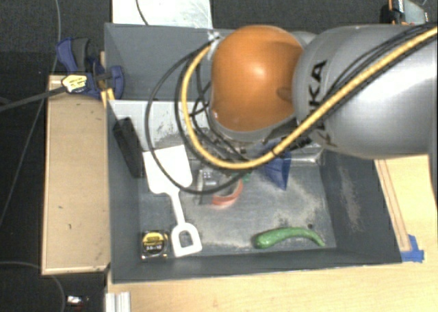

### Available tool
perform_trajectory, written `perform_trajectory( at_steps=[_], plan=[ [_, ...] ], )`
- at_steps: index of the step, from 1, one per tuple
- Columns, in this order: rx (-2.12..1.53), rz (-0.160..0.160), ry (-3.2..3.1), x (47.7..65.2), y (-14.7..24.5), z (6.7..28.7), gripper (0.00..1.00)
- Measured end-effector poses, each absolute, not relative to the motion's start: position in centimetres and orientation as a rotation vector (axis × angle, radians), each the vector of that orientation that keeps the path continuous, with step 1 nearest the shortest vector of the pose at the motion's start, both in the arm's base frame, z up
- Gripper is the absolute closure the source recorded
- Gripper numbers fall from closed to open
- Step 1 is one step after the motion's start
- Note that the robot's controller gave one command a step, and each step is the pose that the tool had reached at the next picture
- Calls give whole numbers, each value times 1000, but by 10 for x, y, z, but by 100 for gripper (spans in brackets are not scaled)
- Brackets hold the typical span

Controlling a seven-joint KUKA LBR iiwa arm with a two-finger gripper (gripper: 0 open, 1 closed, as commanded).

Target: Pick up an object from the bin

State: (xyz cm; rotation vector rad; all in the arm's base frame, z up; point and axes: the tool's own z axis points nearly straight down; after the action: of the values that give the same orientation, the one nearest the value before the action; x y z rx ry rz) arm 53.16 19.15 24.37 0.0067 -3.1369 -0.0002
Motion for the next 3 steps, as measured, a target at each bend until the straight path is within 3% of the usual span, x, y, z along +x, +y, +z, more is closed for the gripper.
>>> perform_trajectory(
  at_steps=[1,2,3],
  plan=[
    [-3,-2,-3144,533,190,249,0],
    [403,-2,-3120,511,210,166,0],
    [809,-3,-3044,490,231,161,0]
  ],
)
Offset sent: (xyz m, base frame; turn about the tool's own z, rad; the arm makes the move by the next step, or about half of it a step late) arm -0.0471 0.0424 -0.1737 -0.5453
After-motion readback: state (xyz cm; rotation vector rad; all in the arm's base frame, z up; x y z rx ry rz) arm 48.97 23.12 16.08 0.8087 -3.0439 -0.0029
